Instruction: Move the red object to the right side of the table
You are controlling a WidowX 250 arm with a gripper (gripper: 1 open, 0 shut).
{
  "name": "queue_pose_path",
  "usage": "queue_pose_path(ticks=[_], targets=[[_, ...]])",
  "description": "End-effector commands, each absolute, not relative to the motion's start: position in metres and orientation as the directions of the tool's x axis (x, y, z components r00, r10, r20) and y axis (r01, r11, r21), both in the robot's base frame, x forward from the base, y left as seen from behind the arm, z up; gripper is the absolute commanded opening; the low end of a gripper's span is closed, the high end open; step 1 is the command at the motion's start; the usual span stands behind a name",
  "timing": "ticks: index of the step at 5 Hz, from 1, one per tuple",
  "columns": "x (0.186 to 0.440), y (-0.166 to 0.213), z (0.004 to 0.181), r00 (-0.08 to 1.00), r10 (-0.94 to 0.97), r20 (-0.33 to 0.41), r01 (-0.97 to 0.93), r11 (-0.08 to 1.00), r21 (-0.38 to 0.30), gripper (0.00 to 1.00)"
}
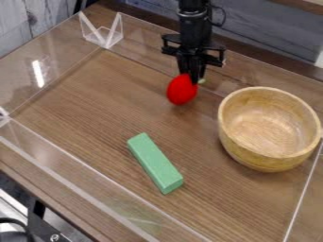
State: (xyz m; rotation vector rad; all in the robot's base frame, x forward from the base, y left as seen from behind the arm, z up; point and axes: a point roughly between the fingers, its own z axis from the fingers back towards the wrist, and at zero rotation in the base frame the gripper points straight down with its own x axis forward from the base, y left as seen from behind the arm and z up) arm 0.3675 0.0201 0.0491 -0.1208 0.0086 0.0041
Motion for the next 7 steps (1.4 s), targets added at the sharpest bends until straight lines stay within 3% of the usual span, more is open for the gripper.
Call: queue_pose_path(ticks=[1, 4, 6, 7], targets=[[0.373, 0.016, 0.072, 0.996, -0.041, 0.083, 0.049, 0.994, -0.099, 0.0], [0.373, 0.004, 0.072, 0.985, -0.115, 0.127, 0.126, 0.989, -0.079, 0.0], [0.375, 0.002, 0.109, 0.986, 0.058, 0.159, -0.048, 0.997, -0.061, 0.0], [0.377, 0.002, 0.104, 0.987, 0.044, 0.157, -0.037, 0.998, -0.05, 0.0]])
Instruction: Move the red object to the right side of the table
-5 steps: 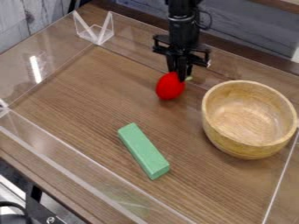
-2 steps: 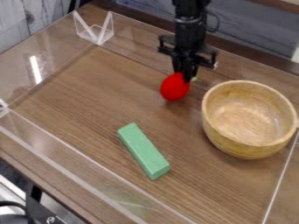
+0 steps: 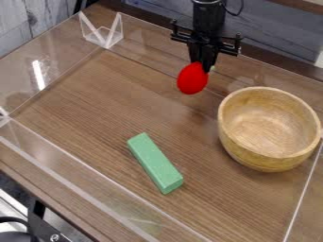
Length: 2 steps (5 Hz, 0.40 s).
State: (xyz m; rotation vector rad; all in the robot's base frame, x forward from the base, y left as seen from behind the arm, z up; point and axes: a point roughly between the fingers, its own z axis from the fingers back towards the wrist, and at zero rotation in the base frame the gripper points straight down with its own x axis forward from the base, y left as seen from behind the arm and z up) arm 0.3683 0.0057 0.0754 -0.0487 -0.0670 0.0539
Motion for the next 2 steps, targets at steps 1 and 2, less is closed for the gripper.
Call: queue_pose_path(ticks=[1, 2], targets=[[0.376, 0.015, 0.106, 0.987, 0.025, 0.159, -0.018, 0.999, -0.044, 0.0], [0.376, 0.027, 0.107, 0.987, 0.008, 0.161, -0.002, 0.999, -0.039, 0.0]])
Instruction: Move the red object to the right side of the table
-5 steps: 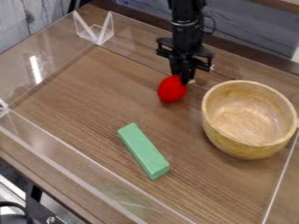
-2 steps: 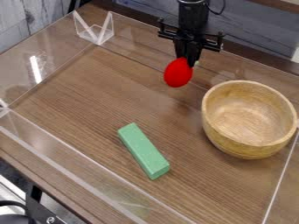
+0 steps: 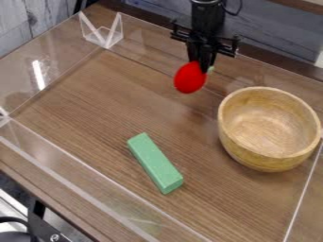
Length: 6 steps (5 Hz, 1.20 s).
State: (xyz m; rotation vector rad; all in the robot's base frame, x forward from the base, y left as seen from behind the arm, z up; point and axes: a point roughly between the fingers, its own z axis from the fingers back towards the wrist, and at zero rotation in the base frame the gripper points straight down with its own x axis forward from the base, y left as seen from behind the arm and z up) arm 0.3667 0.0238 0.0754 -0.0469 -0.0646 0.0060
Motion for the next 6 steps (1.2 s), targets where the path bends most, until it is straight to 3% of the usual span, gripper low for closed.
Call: queue_pose_path(ticks=[1, 3, 5, 6], targets=[[0.376, 0.029, 0.102, 0.986, 0.026, 0.165, -0.021, 0.999, -0.035, 0.0], [0.371, 0.03, 0.092, 0.984, 0.058, 0.17, -0.054, 0.998, -0.029, 0.0], [0.374, 0.046, 0.091, 0.975, -0.131, 0.177, 0.137, 0.99, -0.021, 0.0], [0.377, 0.033, 0.091, 0.978, -0.097, 0.183, 0.102, 0.995, -0.018, 0.0]])
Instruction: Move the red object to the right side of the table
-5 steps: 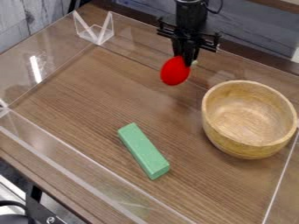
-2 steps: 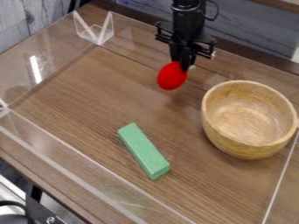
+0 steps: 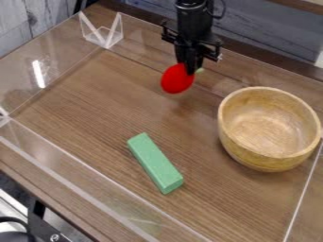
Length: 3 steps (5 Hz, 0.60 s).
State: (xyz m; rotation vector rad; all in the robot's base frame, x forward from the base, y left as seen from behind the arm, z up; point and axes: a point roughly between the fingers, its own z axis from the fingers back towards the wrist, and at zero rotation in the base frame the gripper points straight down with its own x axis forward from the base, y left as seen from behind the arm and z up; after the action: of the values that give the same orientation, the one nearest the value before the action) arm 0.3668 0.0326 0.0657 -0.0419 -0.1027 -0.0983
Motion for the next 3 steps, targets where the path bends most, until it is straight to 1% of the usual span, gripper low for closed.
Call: queue_pose_path(ticks=[1, 3], targets=[[0.3768, 0.0168, 0.0907, 0.98, -0.066, 0.19, 0.071, 0.997, -0.017, 0.0], [0.3726, 0.0108, 0.0881, 0.971, -0.135, 0.197, 0.141, 0.99, -0.012, 0.0]])
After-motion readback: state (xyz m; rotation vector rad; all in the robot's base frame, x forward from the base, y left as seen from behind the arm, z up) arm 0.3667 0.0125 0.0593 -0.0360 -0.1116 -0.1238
